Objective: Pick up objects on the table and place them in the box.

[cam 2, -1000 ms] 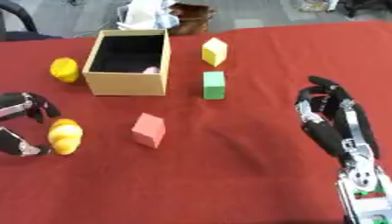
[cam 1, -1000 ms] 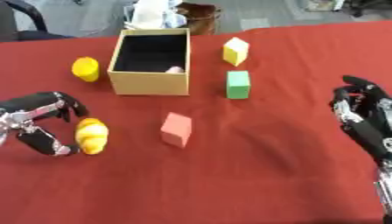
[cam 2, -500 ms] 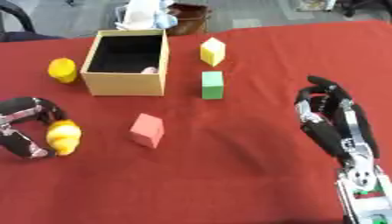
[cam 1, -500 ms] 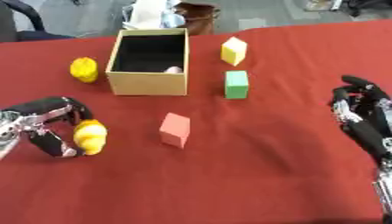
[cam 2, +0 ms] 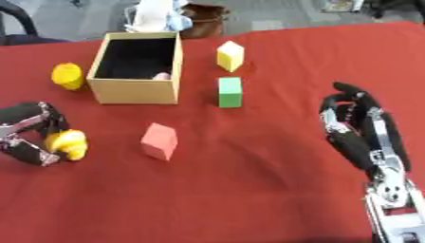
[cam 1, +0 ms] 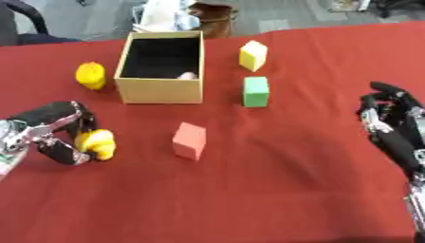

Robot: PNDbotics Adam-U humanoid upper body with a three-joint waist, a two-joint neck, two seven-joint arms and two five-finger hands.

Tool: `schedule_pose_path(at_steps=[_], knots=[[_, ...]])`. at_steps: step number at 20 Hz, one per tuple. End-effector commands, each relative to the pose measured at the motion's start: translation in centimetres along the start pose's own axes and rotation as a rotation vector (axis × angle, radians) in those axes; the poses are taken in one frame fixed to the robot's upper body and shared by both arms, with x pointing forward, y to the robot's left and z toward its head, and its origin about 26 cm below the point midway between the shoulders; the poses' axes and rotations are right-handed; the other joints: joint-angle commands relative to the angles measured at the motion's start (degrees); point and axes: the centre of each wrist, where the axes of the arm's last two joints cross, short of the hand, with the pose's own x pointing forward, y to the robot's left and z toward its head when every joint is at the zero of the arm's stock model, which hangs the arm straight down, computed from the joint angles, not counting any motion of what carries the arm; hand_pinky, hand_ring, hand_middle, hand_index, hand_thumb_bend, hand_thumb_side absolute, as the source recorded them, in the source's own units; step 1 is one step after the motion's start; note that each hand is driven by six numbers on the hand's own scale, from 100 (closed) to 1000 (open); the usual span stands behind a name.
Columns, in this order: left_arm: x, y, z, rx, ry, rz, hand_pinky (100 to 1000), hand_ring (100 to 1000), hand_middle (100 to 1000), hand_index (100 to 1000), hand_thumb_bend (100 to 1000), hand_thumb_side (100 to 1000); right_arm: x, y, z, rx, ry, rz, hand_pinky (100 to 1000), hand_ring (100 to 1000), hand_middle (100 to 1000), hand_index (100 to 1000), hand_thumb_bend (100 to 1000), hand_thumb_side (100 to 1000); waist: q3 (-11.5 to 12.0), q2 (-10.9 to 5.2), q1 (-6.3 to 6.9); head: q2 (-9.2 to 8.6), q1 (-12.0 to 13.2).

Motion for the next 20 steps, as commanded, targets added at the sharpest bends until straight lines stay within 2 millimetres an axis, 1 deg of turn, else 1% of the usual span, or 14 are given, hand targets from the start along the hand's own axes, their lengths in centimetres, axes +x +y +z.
schedule_pose_path(at_steps=[1,5,7,9,11,13,15,17,20], knots=[[0.2,4.3,1.4,0.088,-0.011,-0.078,559,405,407,546,366,100,0.3,-0.4,-0.2,0.000,-0.014,0.012,610,596,640,827,100,442,-0.01,-1.70,0.47,-0.35,-0.18],[1.1,8.6,2.1,0.175,-0.026,-0.135,573,412,416,559,381,100,0.2,-0.3,-0.1,0.004,-0.011,0.013,610,596,640,827,100,444,-0.24,-1.89,0.54,-0.44,-0.20],[1.5,10.6,2.1,0.227,-0.028,-0.153,580,412,417,562,384,100,0.2,-0.3,-0.1,0.006,-0.008,0.013,610,596,640,827,100,444,-0.40,-1.97,0.57,-0.43,-0.21],[1.9,12.3,1.5,0.274,-0.030,-0.162,582,423,426,571,388,100,0.1,-0.3,0.0,0.010,-0.007,0.012,609,596,640,827,100,445,-0.58,-2.03,0.59,-0.39,-0.19],[2.2,13.4,0.3,0.295,-0.028,-0.169,589,438,437,580,391,100,0.1,-0.2,-0.1,0.016,-0.008,0.010,609,596,640,827,100,446,-0.96,-2.07,0.65,-0.42,0.01],[2.3,13.6,-1.4,0.282,-0.027,-0.172,594,445,445,590,392,100,0.1,-0.1,0.0,0.021,-0.008,0.007,609,596,640,827,100,447,-1.41,-2.10,0.65,-0.46,0.19],[2.5,13.4,-3.1,0.266,-0.031,-0.174,603,456,456,600,397,100,0.2,0.0,-0.1,0.025,-0.008,0.005,609,596,640,827,100,447,-1.90,-2.05,0.57,-0.49,0.35],[2.9,12.8,-4.9,0.249,-0.038,-0.172,606,465,463,608,400,100,0.2,0.1,-0.1,0.029,-0.010,0.002,609,596,640,827,100,447,-2.43,-1.99,0.45,-0.40,0.53],[3.5,11.7,-6.9,0.230,-0.053,-0.176,620,482,480,628,410,100,0.2,0.2,-0.1,0.032,-0.011,-0.002,609,596,639,827,100,449,-3.00,-1.87,0.33,-0.36,0.72]])
